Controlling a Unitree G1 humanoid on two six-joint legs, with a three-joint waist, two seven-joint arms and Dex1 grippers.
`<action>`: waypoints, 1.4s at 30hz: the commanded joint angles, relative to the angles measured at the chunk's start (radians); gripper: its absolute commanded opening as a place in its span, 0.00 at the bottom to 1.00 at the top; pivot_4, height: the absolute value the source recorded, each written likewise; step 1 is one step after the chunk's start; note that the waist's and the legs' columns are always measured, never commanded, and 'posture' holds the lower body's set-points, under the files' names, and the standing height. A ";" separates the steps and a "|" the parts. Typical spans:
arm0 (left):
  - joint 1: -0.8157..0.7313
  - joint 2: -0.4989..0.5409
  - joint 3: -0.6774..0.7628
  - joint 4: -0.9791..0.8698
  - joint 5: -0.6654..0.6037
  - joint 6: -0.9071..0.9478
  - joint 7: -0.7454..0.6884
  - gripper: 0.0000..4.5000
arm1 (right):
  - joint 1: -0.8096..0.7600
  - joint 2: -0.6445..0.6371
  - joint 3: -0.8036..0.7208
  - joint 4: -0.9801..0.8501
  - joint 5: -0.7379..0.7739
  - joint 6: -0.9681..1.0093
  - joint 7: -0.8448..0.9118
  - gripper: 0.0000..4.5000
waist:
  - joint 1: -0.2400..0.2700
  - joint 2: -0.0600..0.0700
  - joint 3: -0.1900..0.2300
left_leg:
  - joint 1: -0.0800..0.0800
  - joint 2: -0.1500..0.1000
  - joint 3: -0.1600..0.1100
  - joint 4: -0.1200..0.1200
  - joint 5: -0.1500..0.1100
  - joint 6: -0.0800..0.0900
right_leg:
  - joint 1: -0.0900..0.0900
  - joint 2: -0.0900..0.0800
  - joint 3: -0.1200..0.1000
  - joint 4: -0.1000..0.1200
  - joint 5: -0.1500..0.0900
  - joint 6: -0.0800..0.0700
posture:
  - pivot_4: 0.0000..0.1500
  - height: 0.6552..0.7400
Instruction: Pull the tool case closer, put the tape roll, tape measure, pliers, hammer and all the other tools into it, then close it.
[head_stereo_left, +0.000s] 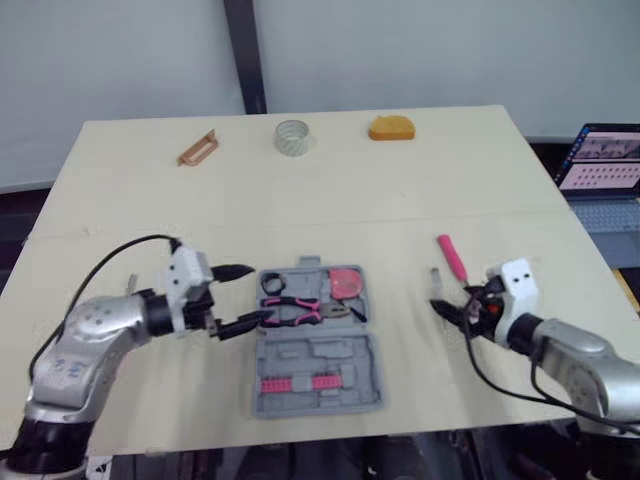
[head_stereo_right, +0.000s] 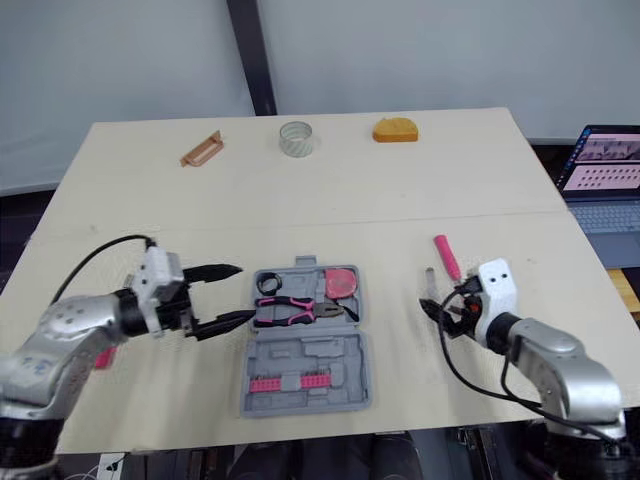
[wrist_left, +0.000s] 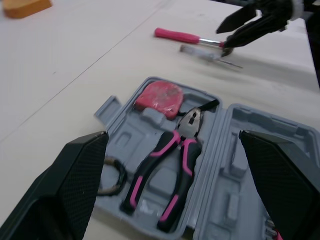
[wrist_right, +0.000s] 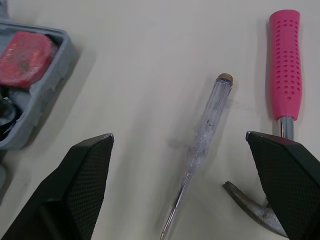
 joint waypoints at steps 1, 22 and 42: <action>-0.062 -0.040 -0.072 0.009 0.029 -0.056 -0.028 1.00 | -0.019 0.033 0.005 -0.043 -0.049 0.020 -0.106 1.00 | 0.000 0.000 0.000 | 0.000 0.000 0.000 0.000 0.000 0.000 | 0.000 0.000 0.000 0.000 0.000 0.000 | 1.00 1.00; -0.171 -0.139 -0.175 0.059 0.099 -0.109 -0.030 1.00 | -0.093 0.188 0.096 0.024 -0.183 0.042 -0.275 0.70 | -0.005 0.000 0.000 | 0.000 0.000 0.000 0.000 0.000 0.001 | 0.000 0.000 0.000 0.000 0.000 0.000 | 1.00 1.00; -0.209 -0.171 -0.199 0.092 0.130 -0.126 -0.036 1.00 | -0.030 0.278 0.086 0.066 -0.258 -0.127 -0.311 0.48 | -0.022 0.000 0.000 | 0.000 0.000 0.000 0.000 0.000 0.001 | 0.000 0.000 0.000 0.000 0.000 0.000 | 1.00 1.00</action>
